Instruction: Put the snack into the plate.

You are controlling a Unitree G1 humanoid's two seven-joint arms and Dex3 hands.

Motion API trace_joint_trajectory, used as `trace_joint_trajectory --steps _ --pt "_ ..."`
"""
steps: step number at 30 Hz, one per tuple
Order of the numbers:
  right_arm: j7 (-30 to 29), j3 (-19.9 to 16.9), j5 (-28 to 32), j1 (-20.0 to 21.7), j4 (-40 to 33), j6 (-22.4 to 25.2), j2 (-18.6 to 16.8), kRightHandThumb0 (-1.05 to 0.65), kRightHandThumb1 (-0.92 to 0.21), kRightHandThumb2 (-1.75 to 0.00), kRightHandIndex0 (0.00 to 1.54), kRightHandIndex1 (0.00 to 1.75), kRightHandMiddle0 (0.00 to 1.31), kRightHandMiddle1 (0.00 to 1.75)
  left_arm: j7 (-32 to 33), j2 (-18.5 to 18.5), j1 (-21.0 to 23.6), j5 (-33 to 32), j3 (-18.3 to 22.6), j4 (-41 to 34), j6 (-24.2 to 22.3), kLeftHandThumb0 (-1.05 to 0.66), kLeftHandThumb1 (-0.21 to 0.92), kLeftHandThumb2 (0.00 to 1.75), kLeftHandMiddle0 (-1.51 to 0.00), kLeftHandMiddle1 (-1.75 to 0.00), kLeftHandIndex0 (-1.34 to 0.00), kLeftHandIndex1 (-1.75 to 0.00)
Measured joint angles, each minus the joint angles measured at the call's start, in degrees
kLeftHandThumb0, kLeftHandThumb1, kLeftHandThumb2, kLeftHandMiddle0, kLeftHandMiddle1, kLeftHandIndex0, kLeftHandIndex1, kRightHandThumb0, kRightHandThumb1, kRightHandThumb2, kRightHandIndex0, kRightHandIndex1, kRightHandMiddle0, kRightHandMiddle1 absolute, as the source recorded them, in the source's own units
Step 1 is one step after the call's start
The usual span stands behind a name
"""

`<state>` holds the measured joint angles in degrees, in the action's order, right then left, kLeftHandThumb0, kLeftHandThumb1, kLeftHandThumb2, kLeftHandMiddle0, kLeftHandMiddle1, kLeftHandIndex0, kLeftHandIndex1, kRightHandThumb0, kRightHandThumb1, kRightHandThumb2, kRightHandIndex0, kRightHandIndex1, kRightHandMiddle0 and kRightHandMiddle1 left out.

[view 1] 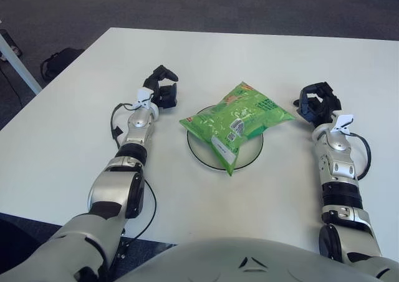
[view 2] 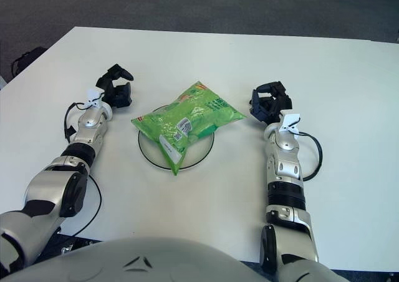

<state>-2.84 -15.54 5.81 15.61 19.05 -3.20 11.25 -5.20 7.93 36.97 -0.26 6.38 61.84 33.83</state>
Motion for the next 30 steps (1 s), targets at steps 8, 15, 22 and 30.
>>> trace_joint_trajectory --steps 8,15,22,30 --pt "0.09 -0.36 0.04 1.27 3.58 -2.27 0.18 -0.01 -0.47 -1.04 0.58 1.43 0.41 1.75 -0.37 -0.09 -0.44 -0.21 0.02 -0.84 -1.13 -0.44 0.42 1.18 -1.25 -1.75 -0.53 -1.75" --pt "0.08 -0.2 -0.06 2.07 6.46 -4.64 0.27 -0.01 -0.42 -1.11 0.6 1.47 0.41 1.75 -0.93 -0.24 -0.61 -0.76 0.11 -1.3 -2.13 -0.44 0.43 1.17 -1.25 -1.75 -0.52 -1.75" --pt "-0.12 0.35 -0.38 2.77 9.03 -7.04 0.49 -0.01 -0.4 -1.17 0.57 1.57 0.41 1.75 -1.77 -0.37 -1.01 -1.73 0.38 -2.18 -3.71 -0.44 0.43 1.17 -1.24 -1.75 -0.52 -1.75" --pt "-0.33 1.19 -0.78 3.0 10.68 -9.41 0.82 -0.01 -0.35 -1.25 0.62 1.62 0.39 1.75 -2.87 -0.73 -1.37 -3.11 0.74 -3.14 -4.5 -0.44 0.43 1.18 -1.25 -1.75 -0.52 -1.75"
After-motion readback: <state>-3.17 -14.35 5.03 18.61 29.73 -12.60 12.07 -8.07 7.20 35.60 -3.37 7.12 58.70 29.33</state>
